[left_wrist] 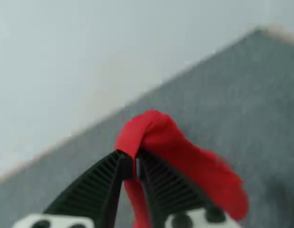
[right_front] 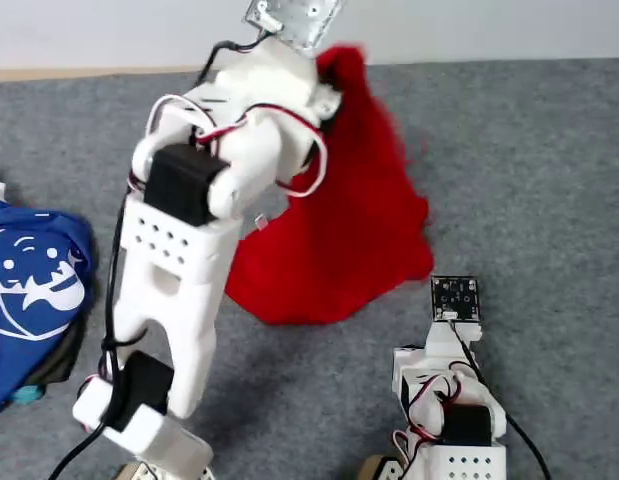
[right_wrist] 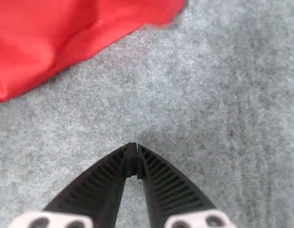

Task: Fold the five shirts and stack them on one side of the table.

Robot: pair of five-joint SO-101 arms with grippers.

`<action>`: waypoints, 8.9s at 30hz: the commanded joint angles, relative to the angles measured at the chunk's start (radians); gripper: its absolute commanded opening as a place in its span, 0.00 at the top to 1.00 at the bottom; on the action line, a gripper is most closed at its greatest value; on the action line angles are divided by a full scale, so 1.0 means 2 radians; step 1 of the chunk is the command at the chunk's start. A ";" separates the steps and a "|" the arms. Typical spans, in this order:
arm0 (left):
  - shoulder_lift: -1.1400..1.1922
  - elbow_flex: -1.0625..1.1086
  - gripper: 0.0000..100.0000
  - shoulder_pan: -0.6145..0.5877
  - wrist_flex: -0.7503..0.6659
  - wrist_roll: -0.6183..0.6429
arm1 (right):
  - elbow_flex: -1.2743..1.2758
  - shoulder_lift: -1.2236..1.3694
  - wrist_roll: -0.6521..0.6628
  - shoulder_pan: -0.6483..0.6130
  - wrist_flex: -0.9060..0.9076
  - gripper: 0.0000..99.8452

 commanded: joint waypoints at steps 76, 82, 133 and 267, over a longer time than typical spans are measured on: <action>-0.437 0.552 0.83 -0.302 0.104 -0.127 | -0.163 0.007 0.046 0.144 0.006 0.94; -0.471 0.581 0.83 -0.302 0.104 -0.127 | -0.234 0.009 0.065 0.142 0.006 0.99; -0.492 0.719 0.83 -0.505 0.026 -0.124 | -0.938 0.971 0.343 -0.023 0.224 0.80; -0.483 0.810 0.83 -0.193 -0.048 -0.123 | -0.837 0.702 0.513 0.073 0.248 0.99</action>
